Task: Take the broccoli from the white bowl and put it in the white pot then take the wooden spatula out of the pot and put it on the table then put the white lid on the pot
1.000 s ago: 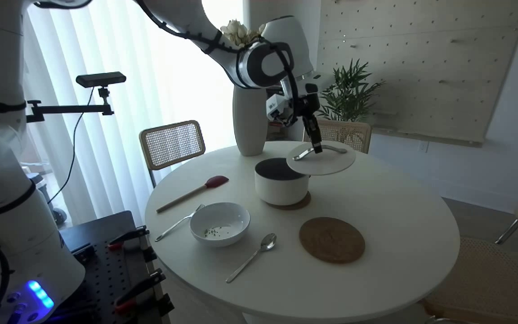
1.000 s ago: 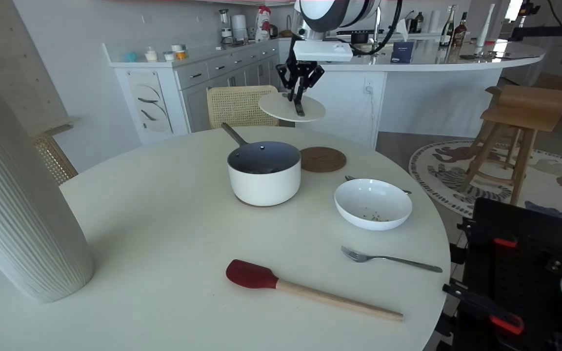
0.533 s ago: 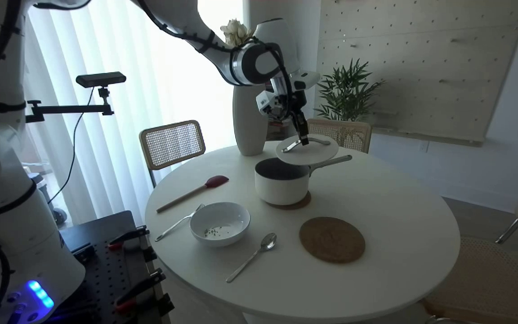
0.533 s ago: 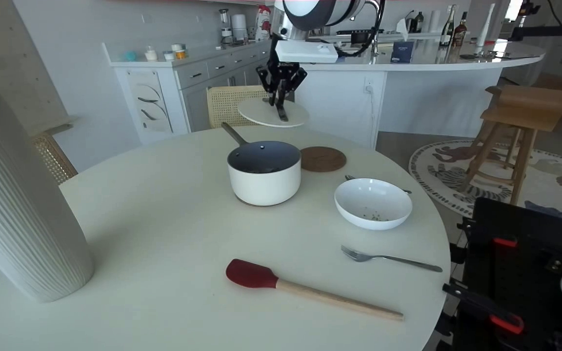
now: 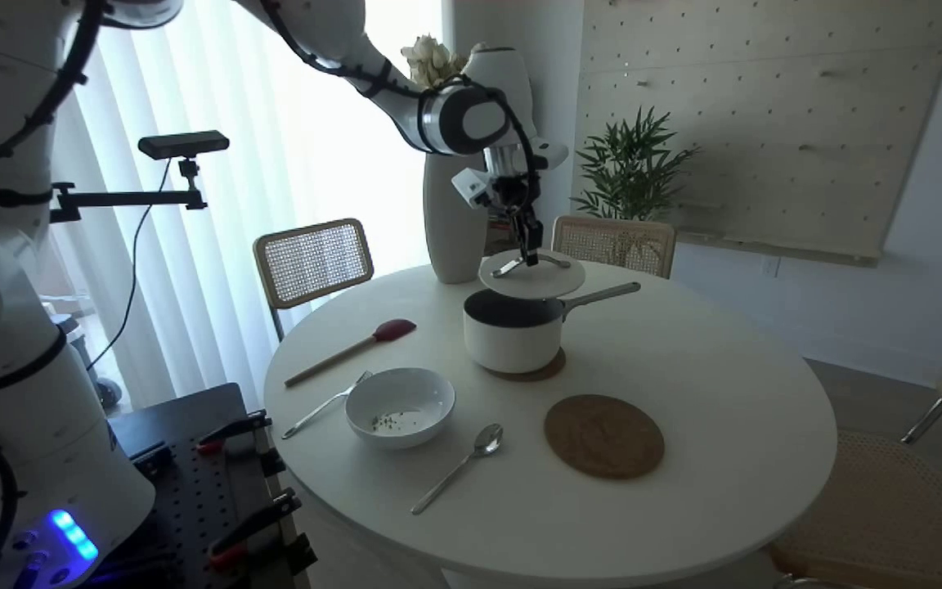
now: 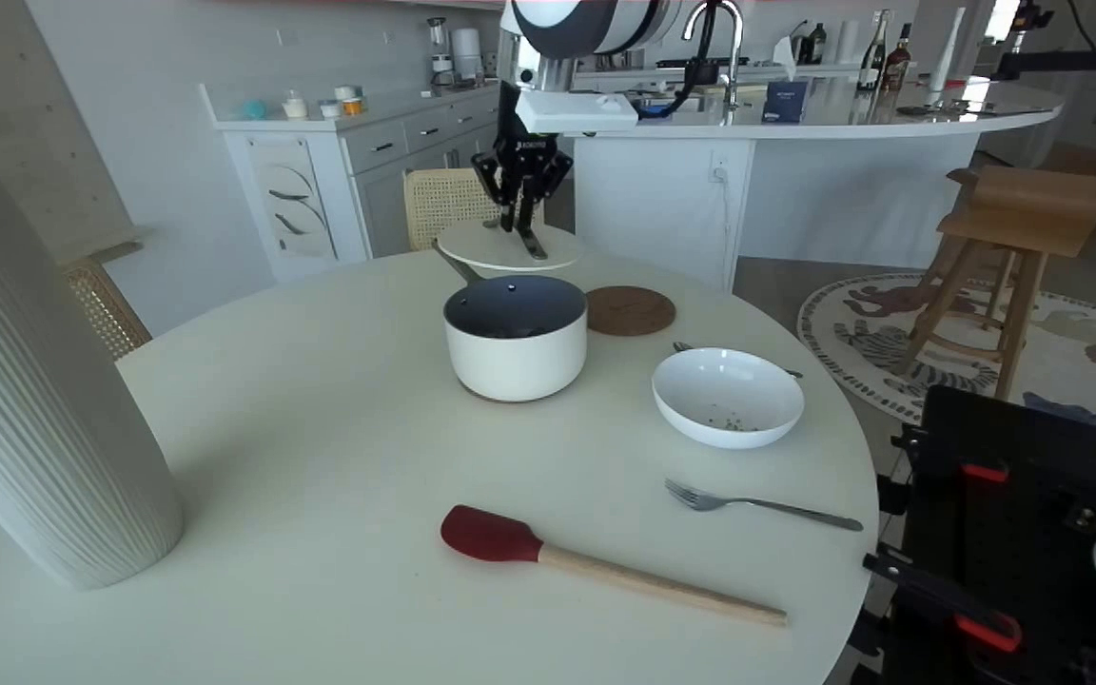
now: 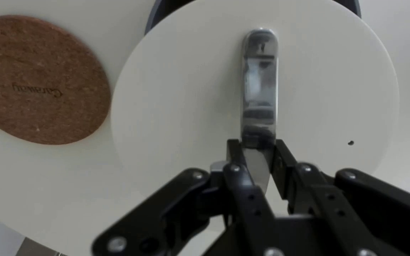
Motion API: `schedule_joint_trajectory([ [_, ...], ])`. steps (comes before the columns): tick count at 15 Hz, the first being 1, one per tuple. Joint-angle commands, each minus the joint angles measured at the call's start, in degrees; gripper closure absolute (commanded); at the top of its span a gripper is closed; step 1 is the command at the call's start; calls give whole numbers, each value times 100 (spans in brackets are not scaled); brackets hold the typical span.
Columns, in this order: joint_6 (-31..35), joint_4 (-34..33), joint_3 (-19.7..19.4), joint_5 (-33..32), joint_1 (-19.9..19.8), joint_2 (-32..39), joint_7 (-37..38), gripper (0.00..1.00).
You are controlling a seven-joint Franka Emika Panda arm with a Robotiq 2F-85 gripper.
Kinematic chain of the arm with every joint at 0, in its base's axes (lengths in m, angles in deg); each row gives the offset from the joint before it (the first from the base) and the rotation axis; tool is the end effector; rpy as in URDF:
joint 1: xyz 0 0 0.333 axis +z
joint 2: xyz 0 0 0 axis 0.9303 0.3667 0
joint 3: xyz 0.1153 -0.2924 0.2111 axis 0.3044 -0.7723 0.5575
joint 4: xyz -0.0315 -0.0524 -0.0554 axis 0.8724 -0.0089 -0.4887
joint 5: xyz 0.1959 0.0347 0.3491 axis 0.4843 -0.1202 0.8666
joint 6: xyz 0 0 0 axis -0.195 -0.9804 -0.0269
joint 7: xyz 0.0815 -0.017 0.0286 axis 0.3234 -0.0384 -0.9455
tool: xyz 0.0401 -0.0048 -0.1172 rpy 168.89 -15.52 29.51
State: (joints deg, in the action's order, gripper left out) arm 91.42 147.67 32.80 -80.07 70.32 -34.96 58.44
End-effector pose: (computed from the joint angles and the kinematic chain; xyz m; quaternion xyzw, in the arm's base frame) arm 0.6997 -0.0130 0.4010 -0.9748 0.1802 -0.1304 0.0192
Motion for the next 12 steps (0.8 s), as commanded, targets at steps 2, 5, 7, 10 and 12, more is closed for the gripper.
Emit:
schedule_joint_trajectory([
  [2,-562,-487,111,166,-107,203,-491,94],
  [5,-761,-595,123,148,-106,351,-622,94],
  [7,-842,-654,138,127,-89,449,-645,94],
  [10,-875,-712,125,-13,10,573,-588,94],
  [12,-837,-738,117,-87,72,635,-544,94],
])
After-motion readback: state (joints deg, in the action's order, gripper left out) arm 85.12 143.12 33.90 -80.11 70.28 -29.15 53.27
